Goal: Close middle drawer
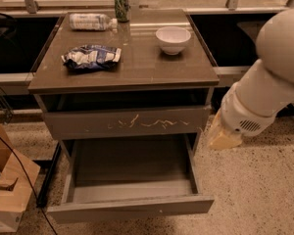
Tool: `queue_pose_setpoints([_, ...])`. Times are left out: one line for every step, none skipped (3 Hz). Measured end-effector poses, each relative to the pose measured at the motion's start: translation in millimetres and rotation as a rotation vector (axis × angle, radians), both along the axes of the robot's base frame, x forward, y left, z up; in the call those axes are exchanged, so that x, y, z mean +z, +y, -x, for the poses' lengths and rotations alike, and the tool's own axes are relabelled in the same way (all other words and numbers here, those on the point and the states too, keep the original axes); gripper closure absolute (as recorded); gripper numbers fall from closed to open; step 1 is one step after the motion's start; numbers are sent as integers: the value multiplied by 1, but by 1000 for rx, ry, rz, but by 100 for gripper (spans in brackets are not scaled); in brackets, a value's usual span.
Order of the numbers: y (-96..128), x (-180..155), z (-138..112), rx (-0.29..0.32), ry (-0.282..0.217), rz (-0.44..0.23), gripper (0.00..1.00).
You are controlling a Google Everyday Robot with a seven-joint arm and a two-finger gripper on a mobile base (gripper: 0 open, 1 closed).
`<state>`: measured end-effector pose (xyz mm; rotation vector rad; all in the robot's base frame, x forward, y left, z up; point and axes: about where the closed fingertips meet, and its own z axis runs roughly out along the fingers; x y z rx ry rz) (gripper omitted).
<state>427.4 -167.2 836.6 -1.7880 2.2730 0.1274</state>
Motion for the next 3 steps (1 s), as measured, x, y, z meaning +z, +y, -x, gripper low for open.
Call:
queue_pose_setpoints([13, -52, 3, -4, 60, -45, 100])
queue_pose_setpoints([13, -57, 3, -4, 62, -47, 100])
queue_pose_setpoints([15, -69, 2, -18, 82, -39, 100])
